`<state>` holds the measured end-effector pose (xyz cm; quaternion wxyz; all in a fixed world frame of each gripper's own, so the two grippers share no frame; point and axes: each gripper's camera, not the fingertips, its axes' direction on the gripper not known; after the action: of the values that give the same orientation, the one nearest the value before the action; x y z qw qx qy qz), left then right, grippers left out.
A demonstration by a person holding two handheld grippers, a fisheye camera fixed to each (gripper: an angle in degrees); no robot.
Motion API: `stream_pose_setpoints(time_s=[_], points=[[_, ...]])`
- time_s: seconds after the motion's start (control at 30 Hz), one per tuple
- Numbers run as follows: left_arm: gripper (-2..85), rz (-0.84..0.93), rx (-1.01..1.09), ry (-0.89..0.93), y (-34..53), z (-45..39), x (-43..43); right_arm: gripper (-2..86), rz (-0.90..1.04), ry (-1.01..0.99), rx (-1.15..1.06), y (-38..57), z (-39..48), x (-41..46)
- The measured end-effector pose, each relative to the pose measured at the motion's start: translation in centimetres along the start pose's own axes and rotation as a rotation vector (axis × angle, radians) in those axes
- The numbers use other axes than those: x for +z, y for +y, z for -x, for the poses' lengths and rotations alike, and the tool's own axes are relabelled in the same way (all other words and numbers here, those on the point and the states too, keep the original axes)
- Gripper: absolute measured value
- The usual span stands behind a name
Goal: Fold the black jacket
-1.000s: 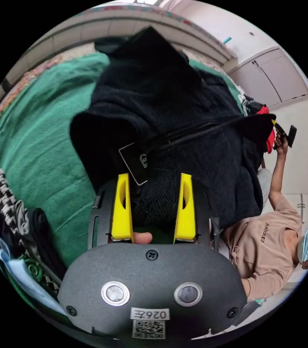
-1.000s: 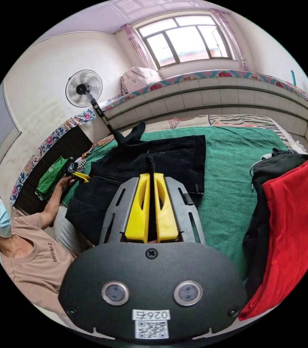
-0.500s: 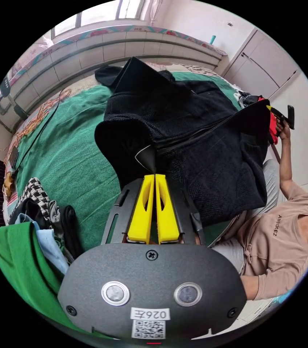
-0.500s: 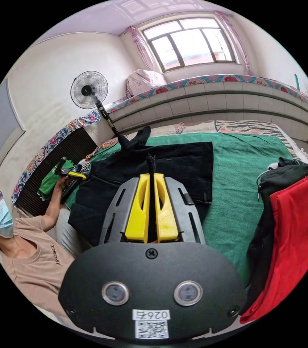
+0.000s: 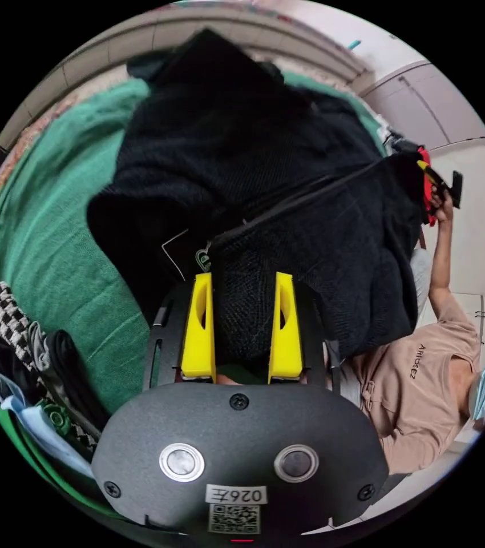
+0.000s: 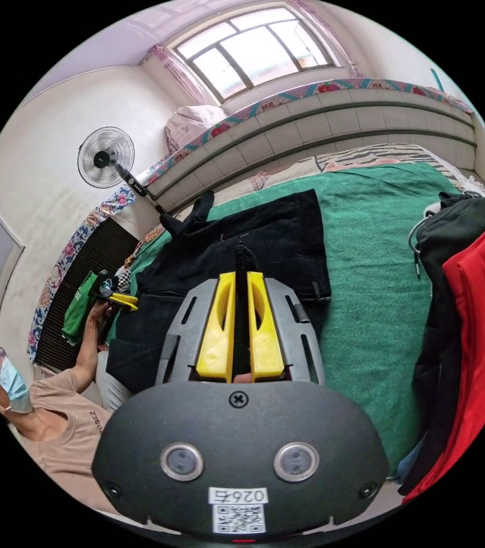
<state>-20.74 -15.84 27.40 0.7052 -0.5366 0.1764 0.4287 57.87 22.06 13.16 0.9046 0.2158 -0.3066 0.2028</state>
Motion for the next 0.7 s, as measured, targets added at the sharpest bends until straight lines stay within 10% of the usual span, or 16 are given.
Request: stream_pose_setpoints(time_s=[0.23, 0.5, 0.7], points=[[5.8, -0.071, 0.116, -0.056, 0.6, -2.1, -5.3, -0.9, 0.231, 0.126, 0.014, -0.4, -0.7, 4.6], [5.9, -0.391, 0.138, -0.06, 4.1, -3.1, -15.0, -1.4, -0.038, 0.164, -0.03, -1.0, 1.4, 0.8], [8.9, -0.158, -0.053, -0.125, -0.8, 0.9, -10.2, 0.0, 0.167, 0.374, 0.118, -3.2, -3.5, 7.9]])
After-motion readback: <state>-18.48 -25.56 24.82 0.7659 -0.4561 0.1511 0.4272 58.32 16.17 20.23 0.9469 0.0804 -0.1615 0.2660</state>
